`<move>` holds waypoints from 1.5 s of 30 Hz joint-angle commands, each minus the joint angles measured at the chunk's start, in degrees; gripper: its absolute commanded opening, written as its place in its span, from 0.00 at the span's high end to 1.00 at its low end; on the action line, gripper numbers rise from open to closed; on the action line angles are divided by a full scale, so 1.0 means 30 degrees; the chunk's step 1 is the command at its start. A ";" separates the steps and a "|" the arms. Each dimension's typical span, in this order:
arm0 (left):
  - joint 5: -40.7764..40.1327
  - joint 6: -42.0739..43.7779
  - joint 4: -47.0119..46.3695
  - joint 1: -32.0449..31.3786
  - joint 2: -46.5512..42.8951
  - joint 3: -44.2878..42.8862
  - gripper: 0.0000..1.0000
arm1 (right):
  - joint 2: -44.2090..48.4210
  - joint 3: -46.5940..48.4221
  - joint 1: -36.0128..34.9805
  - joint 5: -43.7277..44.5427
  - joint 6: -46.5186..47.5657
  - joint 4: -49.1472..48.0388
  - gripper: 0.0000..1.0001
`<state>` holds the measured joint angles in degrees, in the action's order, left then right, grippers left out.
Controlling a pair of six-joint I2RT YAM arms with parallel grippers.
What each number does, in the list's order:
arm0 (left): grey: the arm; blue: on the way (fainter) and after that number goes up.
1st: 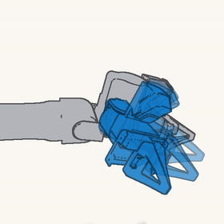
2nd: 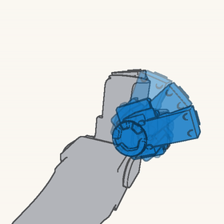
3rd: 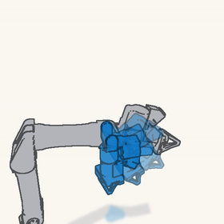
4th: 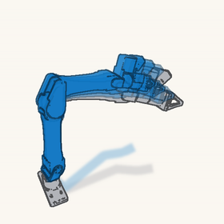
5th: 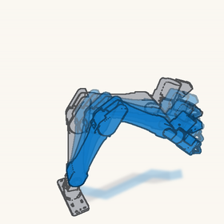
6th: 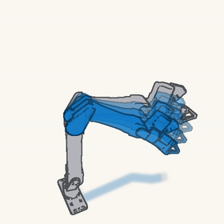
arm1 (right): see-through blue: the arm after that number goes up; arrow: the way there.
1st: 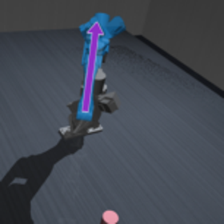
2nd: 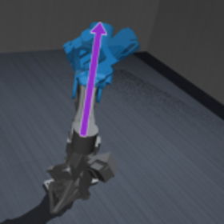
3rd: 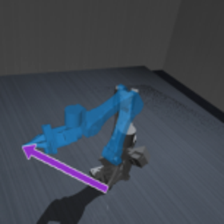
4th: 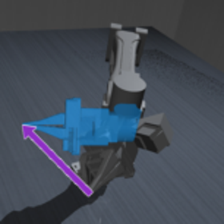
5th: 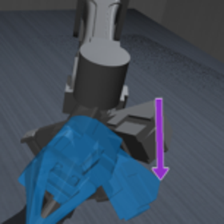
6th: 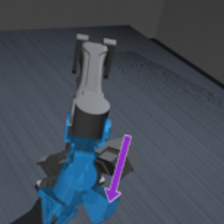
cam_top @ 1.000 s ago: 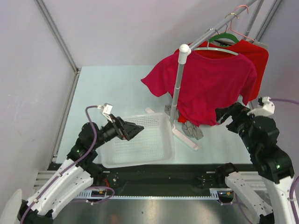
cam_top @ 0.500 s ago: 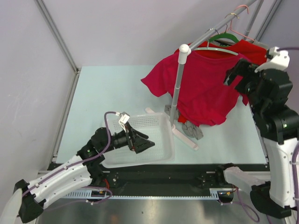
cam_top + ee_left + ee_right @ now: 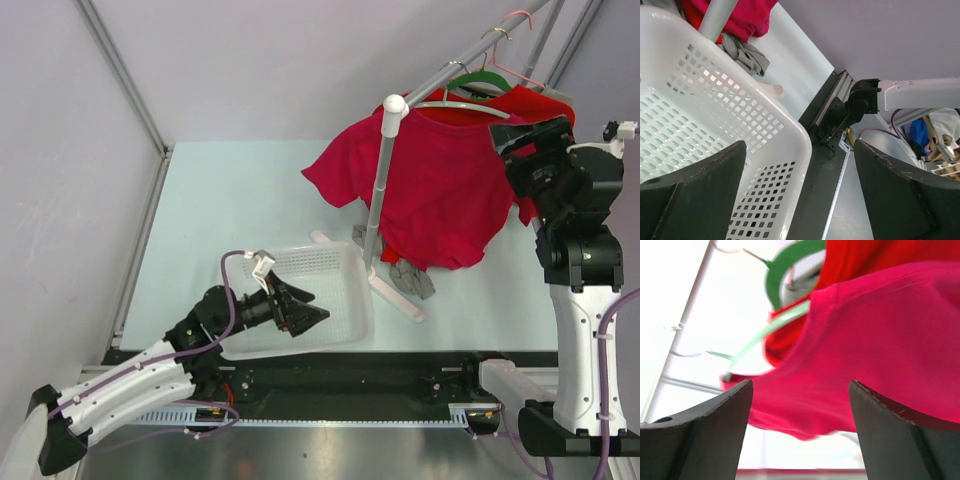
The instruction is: Remove the t-shirt from the hanger
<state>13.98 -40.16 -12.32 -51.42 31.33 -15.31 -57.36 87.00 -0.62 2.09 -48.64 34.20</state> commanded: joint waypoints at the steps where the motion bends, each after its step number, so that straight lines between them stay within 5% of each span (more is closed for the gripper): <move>1: -0.0937 0.1783 0.1436 -0.0116 -0.0394 -0.2569 0.07 | -0.0272 0.0032 0.0061 0.0622 -0.6250 -0.2201 0.21; 9: -0.1408 0.2752 0.3460 -0.0116 -0.0220 -0.4972 0.08 | -0.1999 0.0178 -0.0113 0.0299 -1.0764 -0.2405 0.44; 16: -0.1611 0.3104 0.3959 -0.0116 -0.0424 -0.5472 0.08 | -0.2879 0.0998 -0.1255 0.1646 -1.1381 -0.2844 0.49; 20: -0.1934 0.3601 0.4982 -0.0116 -0.0688 -0.5736 0.08 | -0.2881 0.0707 -0.1725 0.2026 -1.1881 -0.3020 0.60; 45: -0.2081 0.3310 0.4429 -0.0116 -0.0632 -0.6000 0.09 | -0.3320 0.1937 -0.2224 0.3991 -1.1911 -0.2931 0.62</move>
<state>8.10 -29.93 4.12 -51.48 27.99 -31.83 -66.98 90.08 -7.62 11.62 -84.82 27.05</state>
